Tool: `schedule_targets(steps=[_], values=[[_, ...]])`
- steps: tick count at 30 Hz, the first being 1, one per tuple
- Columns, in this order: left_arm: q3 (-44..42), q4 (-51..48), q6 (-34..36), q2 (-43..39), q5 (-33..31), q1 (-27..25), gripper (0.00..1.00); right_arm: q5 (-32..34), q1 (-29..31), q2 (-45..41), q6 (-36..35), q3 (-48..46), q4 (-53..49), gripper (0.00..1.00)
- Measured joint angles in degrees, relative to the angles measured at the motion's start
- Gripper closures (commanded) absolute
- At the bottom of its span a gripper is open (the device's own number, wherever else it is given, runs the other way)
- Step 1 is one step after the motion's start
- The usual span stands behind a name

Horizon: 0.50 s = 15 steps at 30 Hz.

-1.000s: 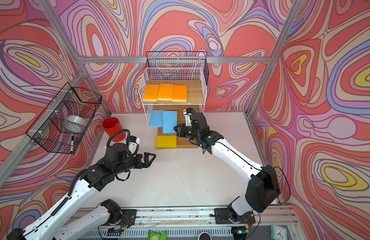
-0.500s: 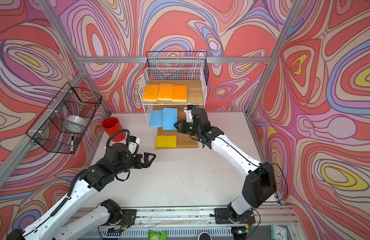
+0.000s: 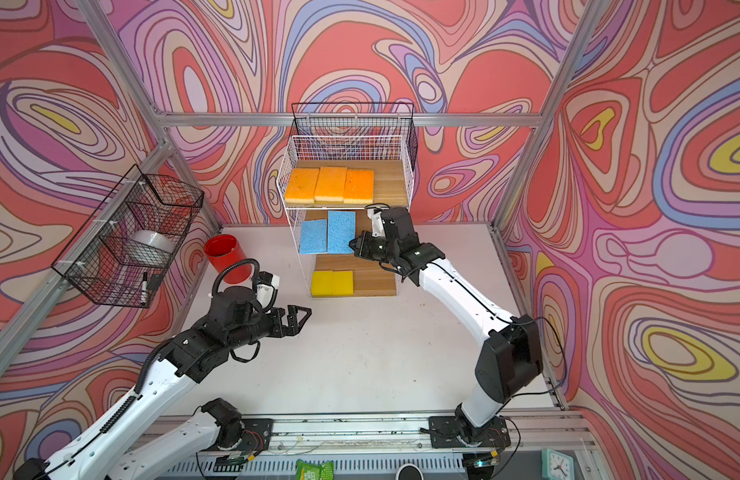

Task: Place and organize the cleaning sponges onto the shelf
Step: 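Carry the blue sponge with the right gripper onto the middle tier, then lay the blue sponge flat beside the other blue sponge and open the right gripper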

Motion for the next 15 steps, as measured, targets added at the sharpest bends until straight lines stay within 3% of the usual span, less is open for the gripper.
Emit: schedule_targets(steps=[15], values=[[0.0, 0.0, 0.4, 0.0, 0.0, 0.0, 0.04, 0.1, -0.7, 1.4, -0.3, 2.0, -1.0, 1.00]])
